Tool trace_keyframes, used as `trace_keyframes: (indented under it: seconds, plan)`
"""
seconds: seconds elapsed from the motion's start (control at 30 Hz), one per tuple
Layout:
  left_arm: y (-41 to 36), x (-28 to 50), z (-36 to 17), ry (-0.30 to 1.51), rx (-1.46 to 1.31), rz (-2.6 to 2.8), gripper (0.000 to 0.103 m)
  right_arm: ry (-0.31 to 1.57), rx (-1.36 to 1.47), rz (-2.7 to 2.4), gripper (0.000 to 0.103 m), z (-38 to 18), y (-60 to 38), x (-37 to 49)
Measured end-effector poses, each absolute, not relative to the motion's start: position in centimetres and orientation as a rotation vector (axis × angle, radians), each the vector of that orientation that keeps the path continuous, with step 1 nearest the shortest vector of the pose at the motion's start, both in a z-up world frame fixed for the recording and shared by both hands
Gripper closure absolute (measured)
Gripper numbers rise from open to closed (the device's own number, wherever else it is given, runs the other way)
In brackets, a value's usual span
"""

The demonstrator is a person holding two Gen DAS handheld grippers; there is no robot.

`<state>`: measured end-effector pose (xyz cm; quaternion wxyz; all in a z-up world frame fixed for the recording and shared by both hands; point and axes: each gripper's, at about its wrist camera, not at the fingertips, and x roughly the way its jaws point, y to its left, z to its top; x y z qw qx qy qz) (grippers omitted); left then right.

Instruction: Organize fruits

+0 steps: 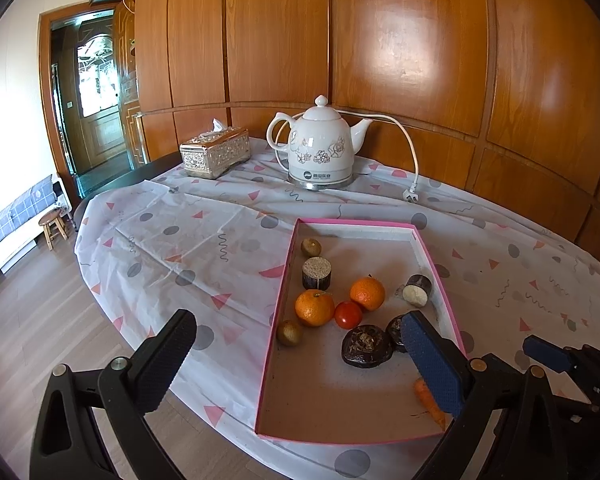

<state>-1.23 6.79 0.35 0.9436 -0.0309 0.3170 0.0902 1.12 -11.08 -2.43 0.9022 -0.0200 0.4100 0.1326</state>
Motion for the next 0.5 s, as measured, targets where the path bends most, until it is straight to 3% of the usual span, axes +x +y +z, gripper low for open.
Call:
trace_keyframes:
  seconds: [0.5]
  plan:
    - [6.8,-1.2,0.1,0.656,-0.073,0.159,0.0,0.852,-0.005,0.253,0.045,-2.6,-12.4,1.6]
